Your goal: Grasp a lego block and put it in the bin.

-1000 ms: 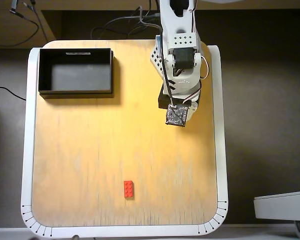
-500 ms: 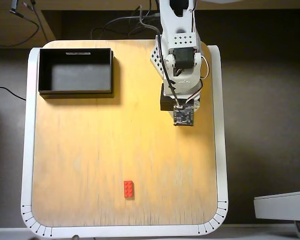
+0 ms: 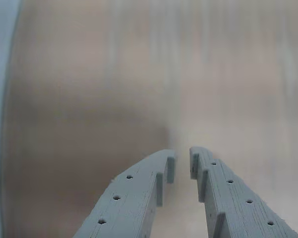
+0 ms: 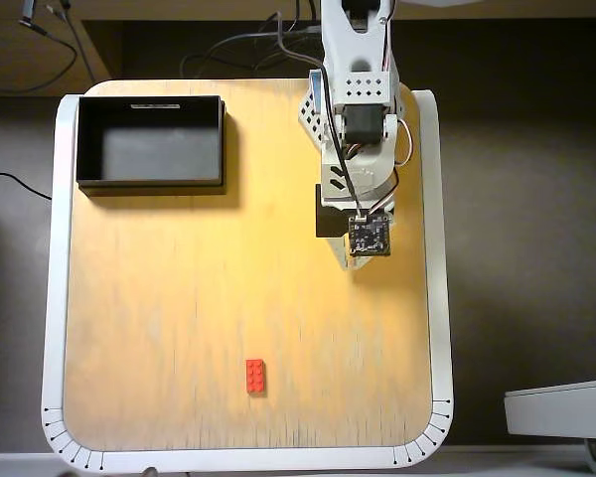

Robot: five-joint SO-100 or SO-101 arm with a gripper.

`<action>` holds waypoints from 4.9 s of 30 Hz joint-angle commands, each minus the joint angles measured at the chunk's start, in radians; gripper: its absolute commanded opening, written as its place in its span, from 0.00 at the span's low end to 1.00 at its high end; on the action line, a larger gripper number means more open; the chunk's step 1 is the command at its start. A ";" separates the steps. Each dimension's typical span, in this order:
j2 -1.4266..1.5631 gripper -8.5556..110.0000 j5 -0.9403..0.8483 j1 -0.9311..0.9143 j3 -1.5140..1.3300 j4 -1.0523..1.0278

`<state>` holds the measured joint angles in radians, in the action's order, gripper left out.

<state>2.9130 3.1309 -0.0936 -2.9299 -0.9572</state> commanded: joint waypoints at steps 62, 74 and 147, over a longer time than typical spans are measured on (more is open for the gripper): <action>-1.675 0.28 0.379 -0.370 1.644 0.014; -1.724 0.28 0.383 -0.376 1.644 0.043; -1.414 0.08 0.319 -0.479 1.637 -0.187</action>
<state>1.2395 3.4484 -0.5430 -1.4189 -1.0723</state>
